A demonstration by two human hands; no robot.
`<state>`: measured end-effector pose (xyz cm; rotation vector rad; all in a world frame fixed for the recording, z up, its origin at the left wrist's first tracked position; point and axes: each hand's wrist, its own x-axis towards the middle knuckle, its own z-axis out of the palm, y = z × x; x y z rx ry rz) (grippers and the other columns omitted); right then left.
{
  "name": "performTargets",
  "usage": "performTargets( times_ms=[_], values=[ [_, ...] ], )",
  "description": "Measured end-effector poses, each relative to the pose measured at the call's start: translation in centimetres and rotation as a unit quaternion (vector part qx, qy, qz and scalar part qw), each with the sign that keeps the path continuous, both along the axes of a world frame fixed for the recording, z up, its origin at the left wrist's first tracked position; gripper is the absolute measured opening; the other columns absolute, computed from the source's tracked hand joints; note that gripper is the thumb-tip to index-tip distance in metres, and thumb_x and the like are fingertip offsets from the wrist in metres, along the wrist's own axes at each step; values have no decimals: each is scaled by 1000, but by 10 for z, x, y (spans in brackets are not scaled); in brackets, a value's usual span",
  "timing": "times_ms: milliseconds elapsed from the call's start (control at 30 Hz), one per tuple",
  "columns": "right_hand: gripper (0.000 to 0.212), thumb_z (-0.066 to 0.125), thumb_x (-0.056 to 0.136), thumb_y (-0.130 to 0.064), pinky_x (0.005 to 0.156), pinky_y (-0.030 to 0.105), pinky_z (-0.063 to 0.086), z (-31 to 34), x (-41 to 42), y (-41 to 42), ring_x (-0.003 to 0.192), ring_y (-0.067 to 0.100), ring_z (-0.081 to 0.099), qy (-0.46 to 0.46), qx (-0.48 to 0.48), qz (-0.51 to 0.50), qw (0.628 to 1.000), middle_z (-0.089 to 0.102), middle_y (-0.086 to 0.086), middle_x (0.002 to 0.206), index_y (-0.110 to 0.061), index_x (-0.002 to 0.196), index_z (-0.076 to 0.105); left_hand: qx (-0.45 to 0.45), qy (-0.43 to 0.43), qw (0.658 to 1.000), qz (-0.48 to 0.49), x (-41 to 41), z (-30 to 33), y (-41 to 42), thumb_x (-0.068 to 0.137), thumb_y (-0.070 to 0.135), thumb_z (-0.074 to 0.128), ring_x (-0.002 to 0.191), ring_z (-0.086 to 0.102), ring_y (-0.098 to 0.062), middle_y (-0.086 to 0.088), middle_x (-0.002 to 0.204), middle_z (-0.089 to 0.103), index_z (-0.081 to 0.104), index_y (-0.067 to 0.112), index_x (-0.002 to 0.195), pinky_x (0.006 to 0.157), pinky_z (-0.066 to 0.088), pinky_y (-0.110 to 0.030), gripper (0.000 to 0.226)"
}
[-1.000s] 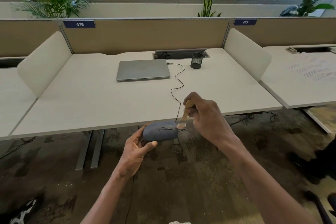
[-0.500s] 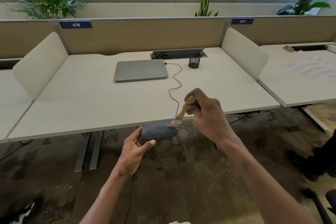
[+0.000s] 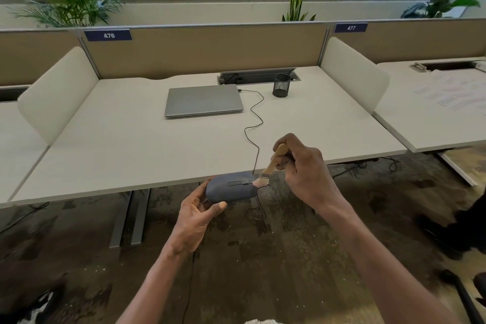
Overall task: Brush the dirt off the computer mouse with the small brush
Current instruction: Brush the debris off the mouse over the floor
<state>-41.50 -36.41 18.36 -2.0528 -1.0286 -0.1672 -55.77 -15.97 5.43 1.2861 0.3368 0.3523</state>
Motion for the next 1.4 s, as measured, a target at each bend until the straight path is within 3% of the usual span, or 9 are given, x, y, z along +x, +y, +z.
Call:
performTargets(
  times_ms=[333, 433, 567, 767, 1033, 1100, 1233, 1300, 1400],
  values=[
    [35, 53, 92, 13, 73, 22, 61, -9, 14, 3, 82, 7, 72, 85, 51, -44, 994, 69, -6, 87, -20, 103, 56, -12, 3, 1000, -4, 0, -2, 5, 78, 3, 74, 133, 57, -26, -11, 141, 62, 51, 10, 144, 108, 49, -39, 70],
    [22, 57, 96, 3, 68, 20, 61, -13, 15, 6, 78, 9, 73, 57, 75, -82, 992, 68, -6, 85, -15, 108, 56, -11, 1, 1000, 0, 0, -1, 5, 78, 3, 75, 133, 57, -26, -11, 141, 62, 51, 10, 144, 107, 49, -40, 70],
    [30, 61, 97, -8, 69, 25, 62, -18, 18, 8, 72, 7, 73, 82, 85, -121, 986, 69, -10, 84, -17, 125, 54, -14, -9, 1000, 2, -1, 0, 7, 77, 2, 74, 132, 59, -23, -10, 139, 64, 53, 11, 141, 103, 54, -32, 68],
    [42, 62, 98, -12, 58, 11, 54, -36, 27, 10, 67, 2, 72, 133, 70, -153, 977, 72, 0, 86, -14, 138, 50, -27, -21, 999, -1, -2, 2, 8, 78, 2, 72, 133, 58, -25, -11, 140, 63, 52, 11, 142, 105, 52, -32, 67],
    [35, 62, 98, -12, 56, 10, 53, -66, 46, 8, 64, 2, 72, 198, 42, -181, 962, 72, 4, 96, -13, 132, 53, -70, -32, 997, 5, -3, 8, 11, 72, 11, 83, 132, 58, -23, -8, 138, 65, 57, 17, 137, 102, 54, -29, 70],
    [35, 61, 98, -11, 56, 14, 56, -73, 46, 8, 65, 7, 73, 194, 13, -178, 965, 70, 6, 98, -12, 132, 52, -69, -32, 997, 5, -1, 10, 11, 70, 14, 84, 132, 58, -23, -8, 139, 64, 57, 17, 138, 100, 54, -26, 73],
    [36, 55, 100, -11, 63, 44, 62, -76, 44, 2, 71, 21, 71, 142, -35, -196, 970, 66, 10, 94, -8, 136, 48, -69, -34, 997, 4, 0, 11, 12, 74, 10, 82, 133, 58, -23, -8, 138, 65, 59, 18, 137, 99, 55, -26, 68],
    [36, 54, 101, -10, 61, 44, 62, -72, 45, -1, 69, 21, 70, 120, -16, -209, 970, 65, 7, 89, -8, 137, 47, -65, -31, 997, -1, 1, 10, 13, 71, 13, 85, 132, 58, -21, -7, 139, 64, 57, 17, 138, 100, 55, -27, 73],
    [37, 54, 100, -9, 59, 25, 58, -57, 46, -2, 69, 14, 66, 79, 30, -218, 972, 68, 7, 89, -8, 137, 48, -50, -32, 998, -11, 2, 7, 14, 80, 3, 77, 134, 57, -22, -7, 141, 63, 53, 15, 142, 103, 53, -29, 68]
  ],
)
